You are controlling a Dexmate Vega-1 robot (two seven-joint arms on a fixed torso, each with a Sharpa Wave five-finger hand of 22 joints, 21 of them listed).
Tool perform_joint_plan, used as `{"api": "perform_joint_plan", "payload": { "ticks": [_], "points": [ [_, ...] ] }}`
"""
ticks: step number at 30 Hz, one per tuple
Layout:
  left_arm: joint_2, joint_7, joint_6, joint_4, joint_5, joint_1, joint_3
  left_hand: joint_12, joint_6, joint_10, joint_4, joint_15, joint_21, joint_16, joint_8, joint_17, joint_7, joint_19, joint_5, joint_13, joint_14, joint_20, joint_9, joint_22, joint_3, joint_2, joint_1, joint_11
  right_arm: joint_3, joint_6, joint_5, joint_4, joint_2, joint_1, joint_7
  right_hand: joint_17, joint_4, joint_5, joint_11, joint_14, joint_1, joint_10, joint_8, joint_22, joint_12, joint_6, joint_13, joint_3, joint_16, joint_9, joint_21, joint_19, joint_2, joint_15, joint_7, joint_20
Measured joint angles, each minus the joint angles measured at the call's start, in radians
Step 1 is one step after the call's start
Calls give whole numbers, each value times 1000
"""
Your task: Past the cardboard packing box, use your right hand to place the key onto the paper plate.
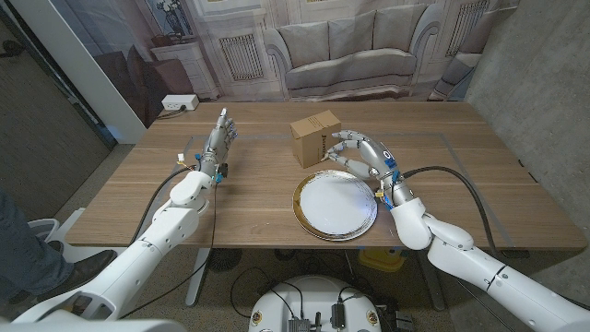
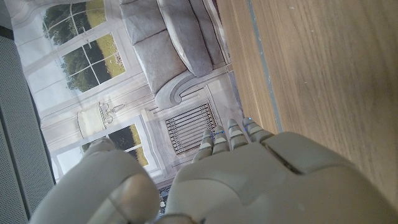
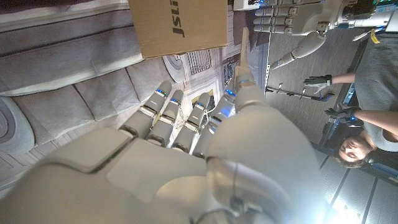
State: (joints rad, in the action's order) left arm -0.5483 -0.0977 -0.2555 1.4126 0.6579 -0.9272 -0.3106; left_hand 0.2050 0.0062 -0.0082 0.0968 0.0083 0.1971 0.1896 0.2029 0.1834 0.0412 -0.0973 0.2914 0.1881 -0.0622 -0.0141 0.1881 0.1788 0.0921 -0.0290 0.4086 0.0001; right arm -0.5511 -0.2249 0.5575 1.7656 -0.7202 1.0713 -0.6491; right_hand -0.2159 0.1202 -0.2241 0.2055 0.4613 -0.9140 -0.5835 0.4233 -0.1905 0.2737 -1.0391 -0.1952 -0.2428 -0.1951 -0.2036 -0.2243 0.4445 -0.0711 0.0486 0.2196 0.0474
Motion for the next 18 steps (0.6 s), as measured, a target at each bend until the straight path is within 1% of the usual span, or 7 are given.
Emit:
{"api": "perform_joint_plan", "payload": {
  "ticks": [3, 18],
  "points": [
    [-1, -1, 2, 4, 0, 0, 0, 0, 0, 0, 0, 0, 0, 0, 0, 0, 0, 0, 0, 0, 0, 0, 0, 0, 0, 1, 1, 0, 2, -2, -8, 0, 1, 5, 7, 0, -4, 0, 0, 0, 0, 0, 0, 0, -3, -1, 0, 4, 0, 1, 0, -1, 0, 0, 1, -1],
    [-3, -7, 6, 16, -5, -3, -3, 0, 0, 0, 0, 0, 0, 0, 0, 0, 0, 0, 0, 0, 0, 0, 0, 0, 0, 5, 5, 0, 14, -13, -47, 3, 2, 35, 38, 0, -4, 0, 0, 0, 0, 0, -4, 0, -3, -2, 0, 4, 0, 1, 7, -1, 0, 0, 2, -1]
  ]
}}
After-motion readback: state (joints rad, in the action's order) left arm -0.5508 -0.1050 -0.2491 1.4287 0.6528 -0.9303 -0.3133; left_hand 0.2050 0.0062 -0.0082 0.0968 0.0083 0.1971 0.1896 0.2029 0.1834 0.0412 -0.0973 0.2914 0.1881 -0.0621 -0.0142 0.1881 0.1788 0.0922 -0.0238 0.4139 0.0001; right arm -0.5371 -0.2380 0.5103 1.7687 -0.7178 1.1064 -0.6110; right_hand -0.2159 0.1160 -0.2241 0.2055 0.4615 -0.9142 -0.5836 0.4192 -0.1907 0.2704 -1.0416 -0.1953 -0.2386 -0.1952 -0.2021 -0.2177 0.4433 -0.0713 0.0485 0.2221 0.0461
